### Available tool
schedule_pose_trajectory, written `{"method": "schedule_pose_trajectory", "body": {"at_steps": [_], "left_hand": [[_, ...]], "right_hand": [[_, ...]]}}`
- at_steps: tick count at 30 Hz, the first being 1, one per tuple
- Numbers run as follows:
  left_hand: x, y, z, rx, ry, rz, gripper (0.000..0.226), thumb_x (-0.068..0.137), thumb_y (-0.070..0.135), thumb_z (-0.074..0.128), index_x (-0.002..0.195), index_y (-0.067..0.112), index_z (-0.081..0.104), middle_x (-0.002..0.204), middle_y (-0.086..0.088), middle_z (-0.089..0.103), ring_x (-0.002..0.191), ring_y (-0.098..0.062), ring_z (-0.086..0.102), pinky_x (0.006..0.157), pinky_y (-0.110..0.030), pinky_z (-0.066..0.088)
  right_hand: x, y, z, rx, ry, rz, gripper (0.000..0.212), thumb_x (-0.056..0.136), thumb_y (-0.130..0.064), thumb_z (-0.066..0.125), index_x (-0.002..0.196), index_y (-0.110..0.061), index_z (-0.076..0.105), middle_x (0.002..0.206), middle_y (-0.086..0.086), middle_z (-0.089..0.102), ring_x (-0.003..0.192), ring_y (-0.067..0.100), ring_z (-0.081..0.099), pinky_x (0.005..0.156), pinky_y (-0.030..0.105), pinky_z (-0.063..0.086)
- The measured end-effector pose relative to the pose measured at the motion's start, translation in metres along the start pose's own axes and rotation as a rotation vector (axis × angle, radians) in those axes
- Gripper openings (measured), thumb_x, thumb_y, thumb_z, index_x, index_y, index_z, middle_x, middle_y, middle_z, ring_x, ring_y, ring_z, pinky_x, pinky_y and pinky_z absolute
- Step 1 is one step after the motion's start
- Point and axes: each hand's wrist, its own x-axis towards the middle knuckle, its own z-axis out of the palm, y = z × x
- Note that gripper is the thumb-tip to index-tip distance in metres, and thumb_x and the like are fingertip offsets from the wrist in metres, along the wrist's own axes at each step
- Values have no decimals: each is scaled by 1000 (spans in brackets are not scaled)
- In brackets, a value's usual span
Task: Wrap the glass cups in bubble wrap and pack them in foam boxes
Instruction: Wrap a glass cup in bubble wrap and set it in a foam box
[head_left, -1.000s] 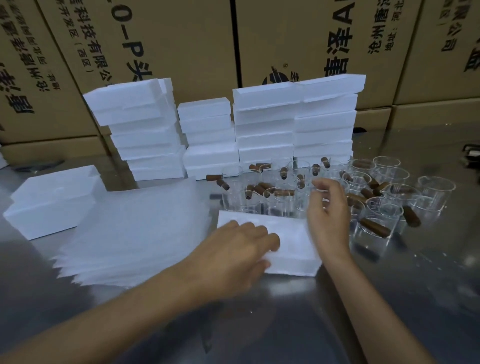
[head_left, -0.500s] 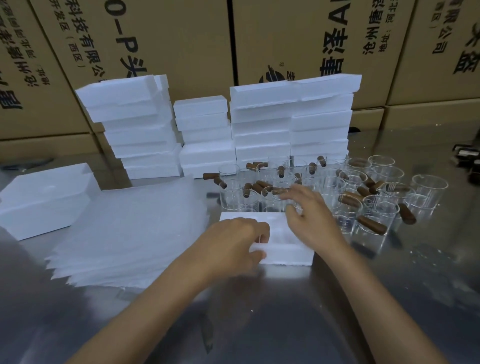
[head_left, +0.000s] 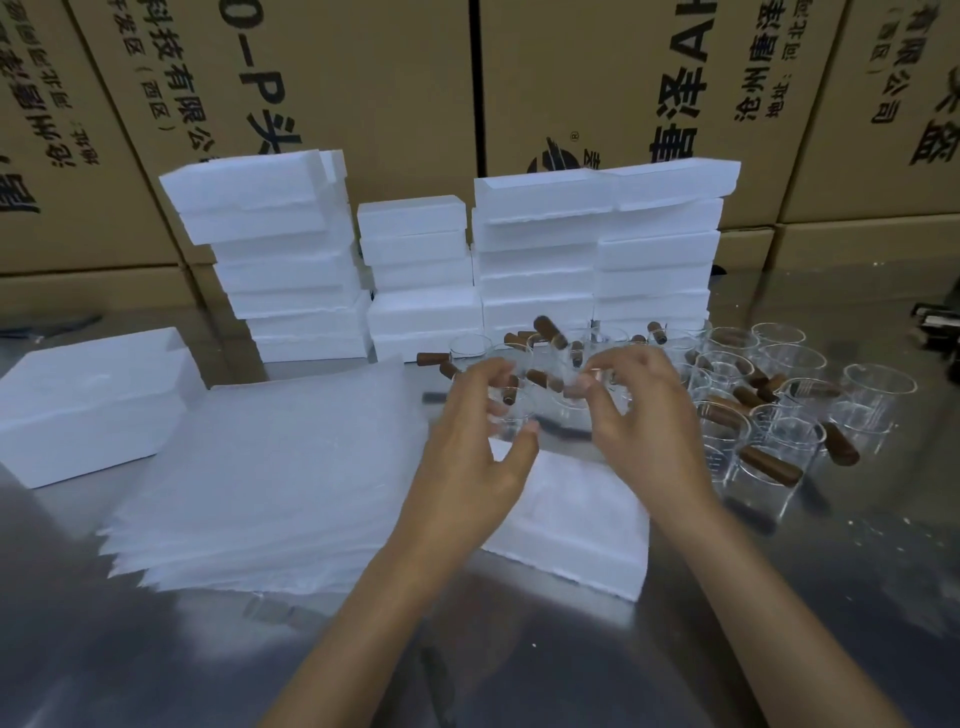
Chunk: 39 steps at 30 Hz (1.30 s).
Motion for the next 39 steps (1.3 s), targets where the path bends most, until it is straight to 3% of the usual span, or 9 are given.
{"method": "schedule_pose_trajectory", "body": {"at_steps": [4, 7, 10, 15, 19, 23, 29, 34, 39], "left_hand": [[0, 3, 7, -79, 45, 31, 79, 82, 34, 79, 139, 48, 25, 136, 31, 35, 122, 8, 46, 90, -6, 44], [0, 7, 10, -113, 141, 13, 71, 82, 37, 79, 137, 43, 33, 133, 26, 42, 121, 2, 51, 92, -11, 46], [2, 9, -3, -217, 192, -13, 59, 81, 31, 80, 124, 48, 43, 123, 23, 55, 115, -4, 58, 85, -16, 51], [11, 14, -30, -795, -67, -357, 39, 72, 30, 71, 110, 37, 71, 112, 8, 70, 85, -16, 66, 58, -24, 50], [14, 21, -37, -973, -222, -404, 46, 60, 31, 70, 103, 14, 73, 101, -3, 66, 65, -28, 61, 50, -27, 43], [17, 30, -50, -609, -224, -353, 48, 81, 31, 65, 127, 24, 56, 105, -9, 69, 70, -29, 69, 53, -34, 50], [53, 13, -99, 81, 132, -202, 15, 96, 19, 57, 101, 27, 69, 94, 4, 67, 69, -11, 60, 54, -20, 42], [68, -21, -134, 532, -266, -644, 27, 84, 48, 73, 94, 24, 63, 98, 7, 59, 82, -11, 53, 67, -28, 40], [58, -43, -122, 523, -353, -629, 30, 82, 44, 76, 92, 17, 67, 92, 6, 59, 77, -7, 53, 61, -23, 36]], "right_hand": [[-12, -34, 0, 350, 41, 25, 8, 94, -23, 68, 93, -31, 65, 107, -1, 60, 90, -5, 61, 68, 9, 44], [-23, -51, 6, 489, -45, 70, 4, 94, -19, 68, 93, -23, 68, 102, 2, 65, 93, 8, 64, 80, 31, 54], [-27, -53, 2, 575, -36, 63, 10, 99, -20, 60, 102, -24, 68, 102, -6, 68, 98, 8, 64, 79, 28, 55], [-23, -32, -13, 590, -286, 110, 45, 95, -23, 52, 134, -45, 55, 144, -20, 48, 129, -13, 40, 91, 8, 40], [-22, -30, -7, 618, -491, 71, 22, 101, -28, 52, 119, -26, 64, 104, -16, 68, 102, 4, 62, 95, 28, 50], [-27, -31, -1, 543, -443, -29, 29, 97, -38, 41, 103, -16, 58, 74, -13, 52, 69, 10, 50, 69, 37, 46], [-30, -23, 5, 705, -649, 237, 20, 106, -27, 39, 100, -12, 51, 69, 0, 48, 44, 20, 51, 43, 29, 46], [-28, -19, 10, 531, -654, 64, 18, 107, -24, 39, 99, -15, 52, 64, -8, 39, 46, 6, 38, 48, 18, 34], [-12, -16, 14, 435, -715, -58, 16, 105, -13, 46, 99, -5, 59, 63, -20, 53, 49, -2, 46, 50, 8, 35]]}}
